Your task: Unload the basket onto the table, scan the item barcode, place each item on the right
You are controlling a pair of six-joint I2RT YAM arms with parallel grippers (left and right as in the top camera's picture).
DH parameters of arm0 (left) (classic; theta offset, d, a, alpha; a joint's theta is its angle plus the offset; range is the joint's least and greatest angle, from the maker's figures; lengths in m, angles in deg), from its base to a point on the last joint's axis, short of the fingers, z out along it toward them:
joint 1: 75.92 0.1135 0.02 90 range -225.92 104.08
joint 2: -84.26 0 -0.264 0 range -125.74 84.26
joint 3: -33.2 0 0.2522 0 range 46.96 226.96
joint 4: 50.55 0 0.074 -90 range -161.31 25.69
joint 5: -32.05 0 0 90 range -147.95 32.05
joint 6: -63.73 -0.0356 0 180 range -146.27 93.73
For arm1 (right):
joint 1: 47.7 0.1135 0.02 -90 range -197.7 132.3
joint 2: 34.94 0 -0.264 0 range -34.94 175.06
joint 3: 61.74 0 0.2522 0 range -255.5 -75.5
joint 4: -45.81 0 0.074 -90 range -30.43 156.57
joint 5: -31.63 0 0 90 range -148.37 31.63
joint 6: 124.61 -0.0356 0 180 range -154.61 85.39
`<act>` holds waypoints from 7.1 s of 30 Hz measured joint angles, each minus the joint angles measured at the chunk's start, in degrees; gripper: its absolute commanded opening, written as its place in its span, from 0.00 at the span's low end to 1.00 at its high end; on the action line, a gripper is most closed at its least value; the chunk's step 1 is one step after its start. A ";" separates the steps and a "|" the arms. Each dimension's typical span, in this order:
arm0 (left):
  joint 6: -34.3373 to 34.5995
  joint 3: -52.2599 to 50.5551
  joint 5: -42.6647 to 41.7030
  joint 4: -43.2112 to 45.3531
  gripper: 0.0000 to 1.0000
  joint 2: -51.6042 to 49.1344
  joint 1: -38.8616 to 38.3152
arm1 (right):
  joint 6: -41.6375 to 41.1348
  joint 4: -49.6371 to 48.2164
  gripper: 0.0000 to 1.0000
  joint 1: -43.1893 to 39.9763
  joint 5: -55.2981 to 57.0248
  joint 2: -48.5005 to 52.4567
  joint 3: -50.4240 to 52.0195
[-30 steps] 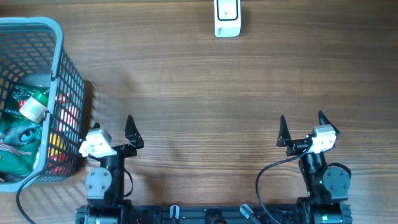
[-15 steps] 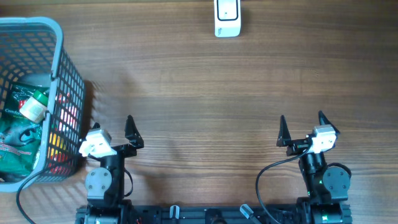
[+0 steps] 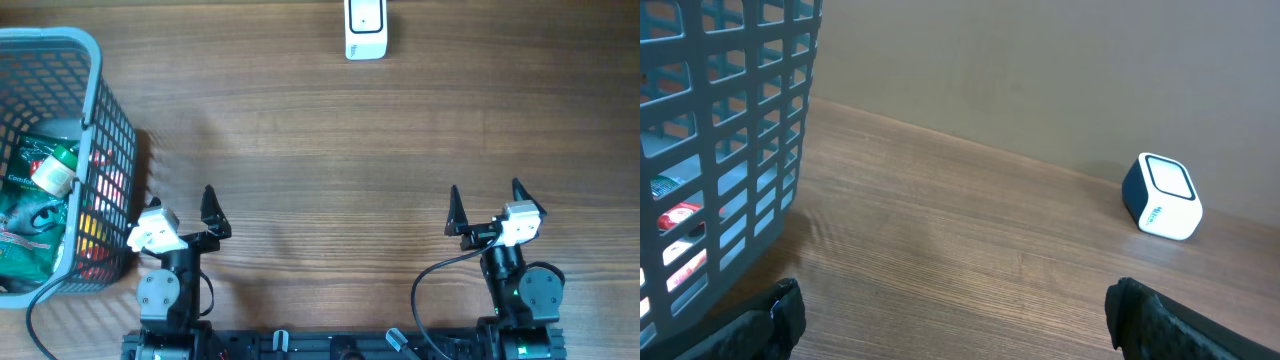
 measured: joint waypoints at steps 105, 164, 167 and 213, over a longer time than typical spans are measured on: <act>16.81 84.21 -5.53 -48.50 1.00 -79.28 42.86 | -0.02 0.02 1.00 0.00 0.00 0.00 0.00; -4.04 83.56 -15.69 -40.11 0.68 -104.76 43.95 | 0.00 0.02 1.00 0.00 0.00 0.00 0.00; -3.58 83.56 -16.79 -40.13 0.68 -98.77 43.95 | 0.00 0.02 1.00 0.00 0.00 0.00 0.00; 3.34 83.54 -52.72 -37.16 0.66 -51.67 43.95 | 0.00 0.02 1.00 0.00 0.00 0.00 0.00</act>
